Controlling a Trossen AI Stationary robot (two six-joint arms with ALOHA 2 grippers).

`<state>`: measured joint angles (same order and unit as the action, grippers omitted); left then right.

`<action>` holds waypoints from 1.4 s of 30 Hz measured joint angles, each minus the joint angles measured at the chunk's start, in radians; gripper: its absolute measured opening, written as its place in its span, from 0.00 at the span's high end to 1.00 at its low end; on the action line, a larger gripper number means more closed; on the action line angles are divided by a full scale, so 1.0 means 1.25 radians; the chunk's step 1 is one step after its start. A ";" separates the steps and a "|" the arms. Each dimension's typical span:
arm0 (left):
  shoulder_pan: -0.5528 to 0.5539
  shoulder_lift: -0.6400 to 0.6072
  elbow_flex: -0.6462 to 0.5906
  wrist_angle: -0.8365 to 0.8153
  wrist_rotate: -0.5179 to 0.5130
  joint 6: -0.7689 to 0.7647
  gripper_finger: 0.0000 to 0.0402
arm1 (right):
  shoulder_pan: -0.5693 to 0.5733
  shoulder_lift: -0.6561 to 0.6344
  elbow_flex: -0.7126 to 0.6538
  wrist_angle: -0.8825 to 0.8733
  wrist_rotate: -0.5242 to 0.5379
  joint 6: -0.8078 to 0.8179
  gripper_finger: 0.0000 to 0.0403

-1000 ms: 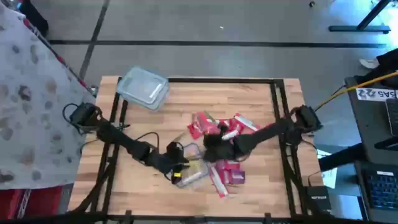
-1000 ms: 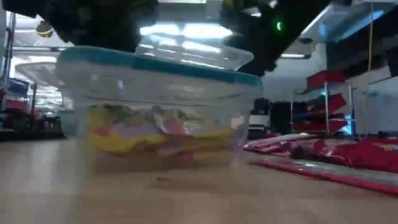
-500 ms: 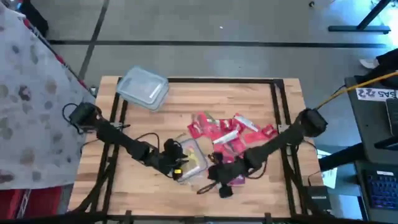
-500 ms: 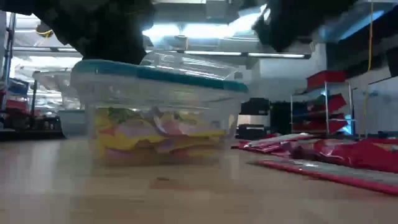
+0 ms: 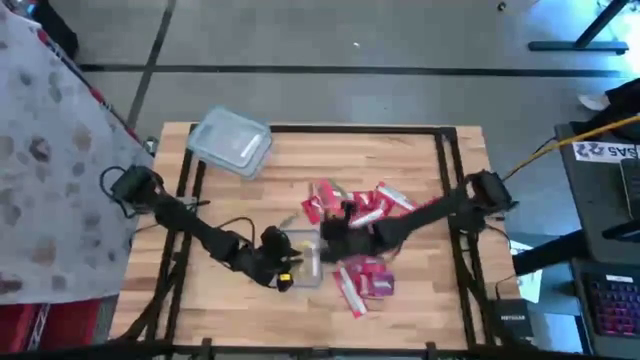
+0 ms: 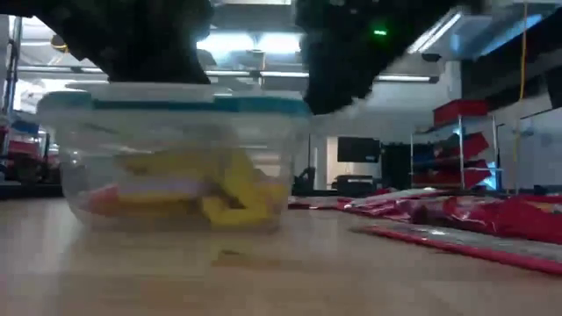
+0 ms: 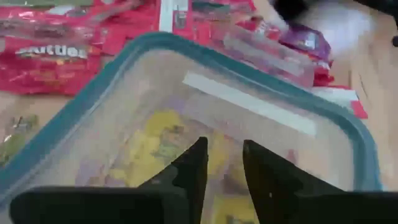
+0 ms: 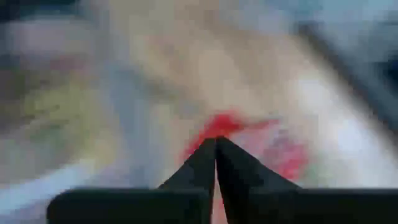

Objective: Sort candy
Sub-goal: Close the square transparent bin

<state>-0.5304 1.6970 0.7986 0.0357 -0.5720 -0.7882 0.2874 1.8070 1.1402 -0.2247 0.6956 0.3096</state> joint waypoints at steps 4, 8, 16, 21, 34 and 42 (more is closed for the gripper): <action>0.000 0.000 0.000 -0.002 -0.002 0.004 0.78 | 0.011 -0.036 -0.004 -0.007 -0.077 -0.038 1.00; 0.000 0.000 0.000 -0.002 -0.006 0.003 0.78 | 0.023 -0.071 0.000 0.001 -0.344 -0.044 1.00; 0.000 0.000 -0.001 -0.004 -0.010 0.008 0.78 | 0.042 -0.008 -0.009 -0.038 -0.431 0.064 1.00; 0.011 0.000 -0.001 -0.036 -0.017 0.018 0.78 | 0.040 0.049 -0.009 0.054 -0.413 0.064 1.00; 0.031 -0.001 -0.024 -0.052 -0.072 0.002 0.78 | 0.010 0.076 -0.012 0.110 -0.213 0.045 1.00; 0.037 0.005 -0.031 0.029 -0.117 0.086 0.78 | -0.003 -0.012 -0.005 0.020 0.065 0.038 1.00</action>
<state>-0.4847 1.7035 0.7593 0.0726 -0.7177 -0.6812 0.2836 1.7922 1.1339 -0.1995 0.7765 0.3565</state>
